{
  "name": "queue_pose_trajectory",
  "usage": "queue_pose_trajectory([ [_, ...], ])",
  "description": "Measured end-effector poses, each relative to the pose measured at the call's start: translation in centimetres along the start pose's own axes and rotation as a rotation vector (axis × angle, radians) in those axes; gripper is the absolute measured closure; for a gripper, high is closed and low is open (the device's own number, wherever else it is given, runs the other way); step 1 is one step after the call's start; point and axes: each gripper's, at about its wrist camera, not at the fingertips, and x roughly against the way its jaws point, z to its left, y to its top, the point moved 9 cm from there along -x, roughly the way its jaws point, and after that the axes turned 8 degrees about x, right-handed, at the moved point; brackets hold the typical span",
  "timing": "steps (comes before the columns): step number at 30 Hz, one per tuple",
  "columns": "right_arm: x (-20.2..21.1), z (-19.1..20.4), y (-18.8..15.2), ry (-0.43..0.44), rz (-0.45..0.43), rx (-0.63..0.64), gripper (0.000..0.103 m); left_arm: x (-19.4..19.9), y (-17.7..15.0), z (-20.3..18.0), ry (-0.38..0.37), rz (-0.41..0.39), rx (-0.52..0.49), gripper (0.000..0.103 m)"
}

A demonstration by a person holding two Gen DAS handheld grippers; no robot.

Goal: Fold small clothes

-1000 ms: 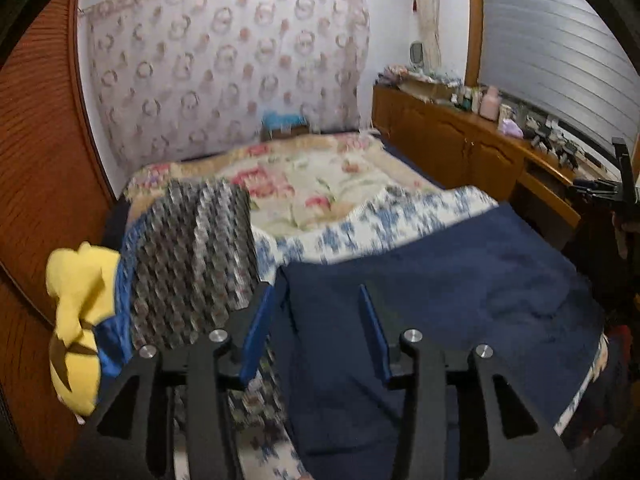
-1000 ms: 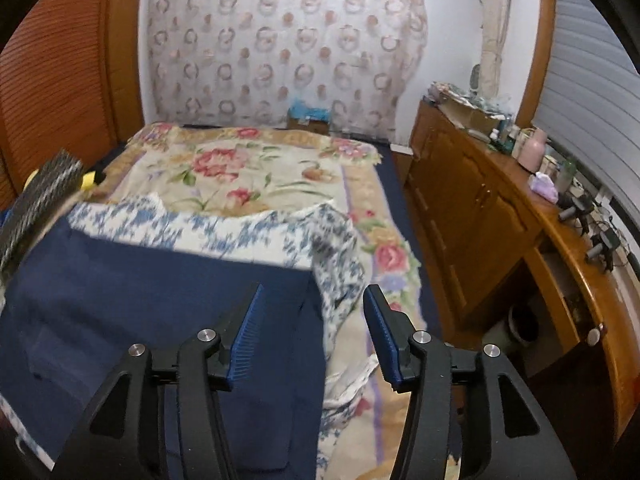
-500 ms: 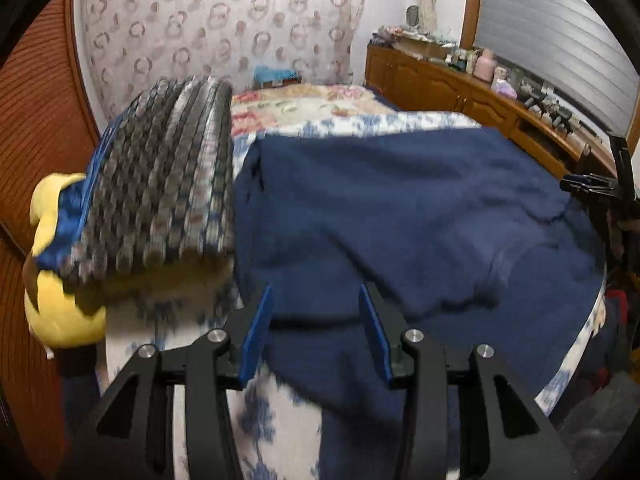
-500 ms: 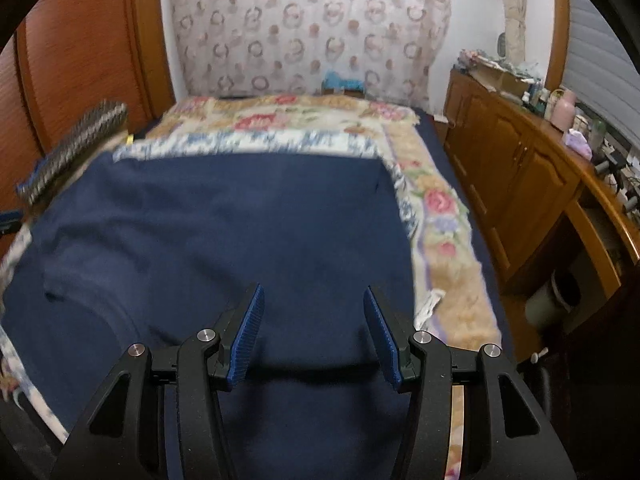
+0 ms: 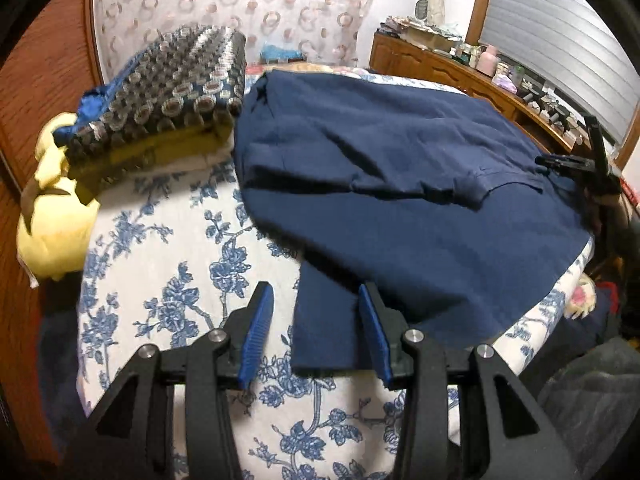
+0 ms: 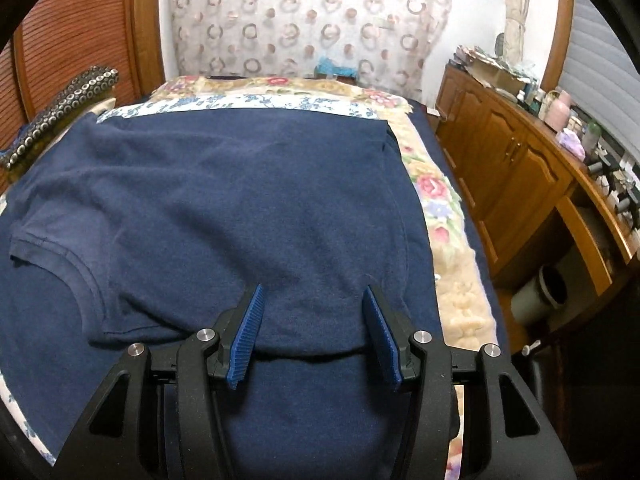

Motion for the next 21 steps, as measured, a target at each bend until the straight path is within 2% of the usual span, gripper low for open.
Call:
queue_pose_trajectory([
  [3, 0.1, -0.2, 0.0, 0.011, -0.001, -0.012, 0.05, 0.3, -0.4, -0.1, 0.004, -0.008, -0.002, 0.081],
  [4, 0.1, -0.3, -0.1, 0.011, -0.001, -0.011, 0.05, 0.4, -0.5, -0.1, -0.004, -0.007, -0.004, 0.095],
  [8, 0.2, -0.2, -0.1, 0.012, -0.003, -0.013, 0.05, 2.0, -1.2, 0.3, 0.007, -0.023, -0.014, 0.103],
  [12, 0.2, -0.1, -0.1, 0.015, -0.004, -0.014, 0.05, 4.2, -1.6, 1.7, 0.019, -0.041, 0.02, 0.103],
  [15, 0.2, -0.1, -0.2, 0.014, -0.005, -0.015, 0.05, 4.7, -1.3, 2.0, 0.01, -0.044, 0.038, 0.102],
  [17, 0.2, -0.1, -0.1, 0.015, -0.005, -0.016, 0.05, 4.8, -0.8, 2.4, 0.031, -0.056, 0.037, 0.099],
  [20, 0.2, -0.2, -0.1, 0.014, -0.005, -0.014, 0.05, 4.8, 0.6, 2.4, 0.018, -0.081, 0.054, 0.073],
  [21, 0.2, -0.2, -0.2, 0.015, -0.005, -0.015, 0.05, 4.7, 1.1, 2.3, 0.01, -0.085, 0.057, 0.07],
])
